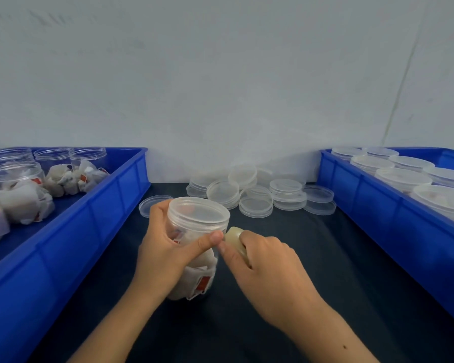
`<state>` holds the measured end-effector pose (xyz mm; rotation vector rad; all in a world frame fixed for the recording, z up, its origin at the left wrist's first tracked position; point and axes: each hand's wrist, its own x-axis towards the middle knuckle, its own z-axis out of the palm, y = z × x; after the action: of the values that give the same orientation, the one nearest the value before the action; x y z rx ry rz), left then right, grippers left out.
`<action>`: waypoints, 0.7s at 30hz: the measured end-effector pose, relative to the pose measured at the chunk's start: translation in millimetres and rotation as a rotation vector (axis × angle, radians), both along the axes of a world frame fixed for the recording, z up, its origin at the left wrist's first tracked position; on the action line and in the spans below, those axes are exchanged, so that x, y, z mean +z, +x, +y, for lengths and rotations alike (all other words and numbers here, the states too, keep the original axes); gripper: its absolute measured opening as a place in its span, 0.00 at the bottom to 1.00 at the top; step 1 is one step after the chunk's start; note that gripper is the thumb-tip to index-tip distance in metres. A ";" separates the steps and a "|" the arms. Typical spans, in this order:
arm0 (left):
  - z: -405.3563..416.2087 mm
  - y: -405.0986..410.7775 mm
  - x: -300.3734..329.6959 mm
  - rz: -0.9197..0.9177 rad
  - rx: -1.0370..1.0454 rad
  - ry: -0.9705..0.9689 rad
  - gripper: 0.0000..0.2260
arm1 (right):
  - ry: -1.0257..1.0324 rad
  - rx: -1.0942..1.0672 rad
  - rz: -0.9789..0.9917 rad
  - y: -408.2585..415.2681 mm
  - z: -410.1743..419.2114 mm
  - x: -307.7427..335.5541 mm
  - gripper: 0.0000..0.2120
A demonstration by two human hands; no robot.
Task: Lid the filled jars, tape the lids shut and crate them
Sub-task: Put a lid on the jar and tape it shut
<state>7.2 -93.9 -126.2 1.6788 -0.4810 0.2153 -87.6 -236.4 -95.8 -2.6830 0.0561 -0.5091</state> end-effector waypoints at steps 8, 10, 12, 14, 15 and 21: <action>7.2 10.6 6.5 0.046 -0.148 -0.034 0.45 | -0.064 -0.035 0.083 -1.3 -9.9 9.2 0.26; 11.1 13.7 6.8 0.070 -0.177 -0.037 0.50 | -0.047 -0.035 0.074 -1.7 -12.4 11.7 0.26; 13.4 15.4 7.1 0.084 -0.209 -0.036 0.51 | -0.025 -0.025 0.069 -2.5 -13.8 12.7 0.25; 13.9 16.0 7.4 0.091 -0.224 -0.030 0.52 | -0.023 -0.018 0.061 -3.3 -15.3 13.0 0.25; 13.8 16.0 7.6 0.096 -0.229 -0.029 0.52 | -0.022 -0.017 0.053 -3.4 -16.3 13.0 0.24; 9.2 12.5 9.6 0.149 -0.311 -0.040 0.47 | -0.005 -0.022 0.023 -1.9 -24.6 11.1 0.23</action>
<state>19.8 -84.7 -116.6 1.5440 -0.6130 -0.1265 -89.5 -261.0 -84.7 -2.6959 0.0906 -0.4860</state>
